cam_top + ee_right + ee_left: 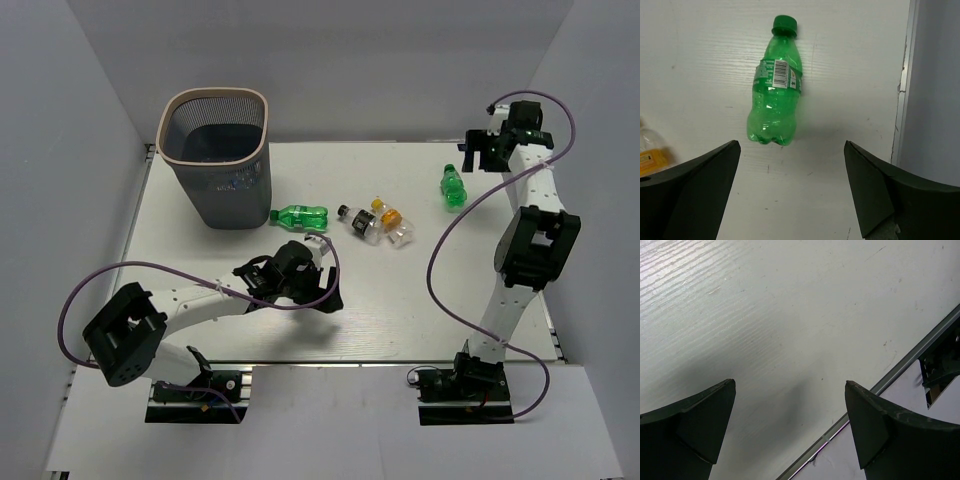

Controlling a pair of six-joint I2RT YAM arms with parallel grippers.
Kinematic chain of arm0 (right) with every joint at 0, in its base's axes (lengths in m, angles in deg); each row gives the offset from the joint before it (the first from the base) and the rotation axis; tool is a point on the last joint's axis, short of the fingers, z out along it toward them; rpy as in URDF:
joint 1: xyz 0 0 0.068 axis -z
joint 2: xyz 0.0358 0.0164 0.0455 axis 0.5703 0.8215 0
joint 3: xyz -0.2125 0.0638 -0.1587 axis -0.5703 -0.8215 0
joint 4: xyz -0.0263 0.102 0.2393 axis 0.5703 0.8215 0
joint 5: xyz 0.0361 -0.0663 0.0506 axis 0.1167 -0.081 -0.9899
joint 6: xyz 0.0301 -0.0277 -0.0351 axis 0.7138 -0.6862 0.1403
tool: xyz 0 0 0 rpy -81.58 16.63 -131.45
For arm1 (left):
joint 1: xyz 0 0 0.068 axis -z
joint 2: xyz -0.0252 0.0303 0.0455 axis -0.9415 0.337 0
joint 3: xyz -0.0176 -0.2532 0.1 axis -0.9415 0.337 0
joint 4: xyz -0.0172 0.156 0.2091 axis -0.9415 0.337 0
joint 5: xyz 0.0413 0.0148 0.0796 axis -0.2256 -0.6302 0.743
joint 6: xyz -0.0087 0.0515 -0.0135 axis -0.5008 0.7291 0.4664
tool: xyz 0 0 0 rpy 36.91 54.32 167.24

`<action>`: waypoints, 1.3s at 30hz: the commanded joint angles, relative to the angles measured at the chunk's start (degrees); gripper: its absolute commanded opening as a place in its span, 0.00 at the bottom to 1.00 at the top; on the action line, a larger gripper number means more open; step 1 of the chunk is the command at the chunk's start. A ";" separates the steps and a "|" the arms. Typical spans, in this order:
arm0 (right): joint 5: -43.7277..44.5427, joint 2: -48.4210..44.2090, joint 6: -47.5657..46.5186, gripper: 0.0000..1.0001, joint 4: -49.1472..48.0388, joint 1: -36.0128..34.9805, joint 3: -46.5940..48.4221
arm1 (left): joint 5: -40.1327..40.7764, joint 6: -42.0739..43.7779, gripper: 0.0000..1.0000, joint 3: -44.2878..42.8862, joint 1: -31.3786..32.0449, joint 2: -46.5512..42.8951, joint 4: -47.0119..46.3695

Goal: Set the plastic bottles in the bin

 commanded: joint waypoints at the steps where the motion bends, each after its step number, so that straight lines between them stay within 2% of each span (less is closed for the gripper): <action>1: -5.40 2.83 -2.46 0.90 2.89 0.96 3.38 | -0.98 -0.48 1.00 -0.67 -0.20 -0.91 -1.75; 4: -8.99 5.73 -2.46 0.90 3.77 0.61 4.79 | -0.98 -0.48 1.00 -0.14 -0.20 -1.44 -0.70; 13: -11.90 11.54 -2.99 0.90 2.98 0.52 5.67 | -0.98 -0.48 1.00 -0.14 -0.20 -1.96 0.45; 19: -9.89 16.64 -3.43 0.90 2.46 -0.70 7.25 | 0.60 -0.48 1.00 -2.87 -0.20 -0.73 3.08; 23: -10.23 18.31 -3.43 0.80 1.67 -1.06 7.60 | 1.22 -1.01 1.00 -3.40 -0.20 -0.73 3.70; 25: -10.76 18.31 -3.43 0.78 1.67 -1.06 7.26 | 1.74 -1.01 1.00 -3.40 -0.20 -1.26 4.23; 26: -11.55 18.14 -3.51 0.76 1.58 -0.97 7.17 | 1.74 -1.01 1.00 -3.92 -0.20 -1.26 4.23; 29: -14.09 16.83 -4.13 0.54 2.45 -1.06 6.64 | 2.27 -1.01 1.00 -3.92 -0.20 -1.26 4.76; 30: -15.50 15.08 -5.78 0.41 2.63 -1.06 6.55 | 2.27 -1.01 1.00 -3.92 -0.20 -1.78 5.37; 32: -17.26 10.59 -7.11 0.31 1.85 -1.76 3.92 | 2.27 -1.01 1.00 -3.92 -0.20 -2.31 5.37; 33: -21.36 8.58 -9.47 0.24 -0.07 -2.02 3.04 | 2.27 -1.01 1.00 -3.92 -0.20 -2.32 5.37; 34: -22.97 2.99 -10.27 0.21 -0.53 -2.46 0.86 | 2.27 -1.01 1.00 -3.23 -0.20 -2.84 5.37; 37: -33.68 -3.27 -13.88 0.14 0.70 -6.14 2.15 | 1.57 -1.01 1.00 -1.47 -0.20 -3.37 5.37; 39: -40.71 -5.06 -14.41 0.14 0.79 -9.40 4.61 | 1.04 -1.01 1.00 -0.58 -0.20 -3.37 4.67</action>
